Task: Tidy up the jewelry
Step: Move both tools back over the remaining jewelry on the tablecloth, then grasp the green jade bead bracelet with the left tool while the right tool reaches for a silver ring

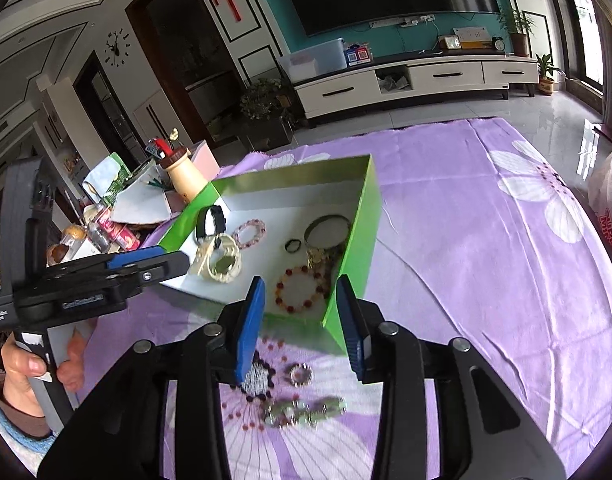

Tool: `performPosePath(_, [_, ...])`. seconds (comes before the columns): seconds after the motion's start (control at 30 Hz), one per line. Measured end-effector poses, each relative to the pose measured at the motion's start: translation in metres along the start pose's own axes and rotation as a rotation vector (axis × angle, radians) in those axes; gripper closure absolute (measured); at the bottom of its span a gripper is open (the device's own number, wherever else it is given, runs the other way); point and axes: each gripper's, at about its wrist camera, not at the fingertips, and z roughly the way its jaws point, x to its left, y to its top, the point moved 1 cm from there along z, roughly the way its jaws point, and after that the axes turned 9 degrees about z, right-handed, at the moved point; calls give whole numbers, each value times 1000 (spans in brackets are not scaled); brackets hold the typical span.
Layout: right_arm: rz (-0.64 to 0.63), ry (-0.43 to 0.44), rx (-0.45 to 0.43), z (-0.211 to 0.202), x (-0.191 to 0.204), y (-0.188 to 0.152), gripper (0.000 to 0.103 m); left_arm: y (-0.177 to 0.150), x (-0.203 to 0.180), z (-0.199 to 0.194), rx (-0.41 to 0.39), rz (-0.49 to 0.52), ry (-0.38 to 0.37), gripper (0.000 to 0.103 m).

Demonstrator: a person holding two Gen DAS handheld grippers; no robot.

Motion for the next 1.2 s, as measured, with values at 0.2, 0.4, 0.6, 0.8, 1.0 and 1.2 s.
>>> performPosePath(0.2, [47,-11,29,-12,-12,-21,64,-37,-14,-6,40,11,-52,39])
performPosePath(0.4, [119,14,53,-18,-21,-47,63,-73,-44,11,116,46,-118,39])
performPosePath(0.6, [130,-28,80,-11,-27,-61,63,-81,-73,37,155,110,-122,39])
performPosePath(0.8, [152,-32,62,-13,-38,-59,63,-77,-101,60,169,209,-105,39])
performPosePath(1.0, [173,-33,51,-15,-47,-58,63,-74,-121,74,164,302,-87,57])
performPosePath(1.2, [183,-36,55,-14,-51,-59,63,-75,-121,72,140,307,-101,87])
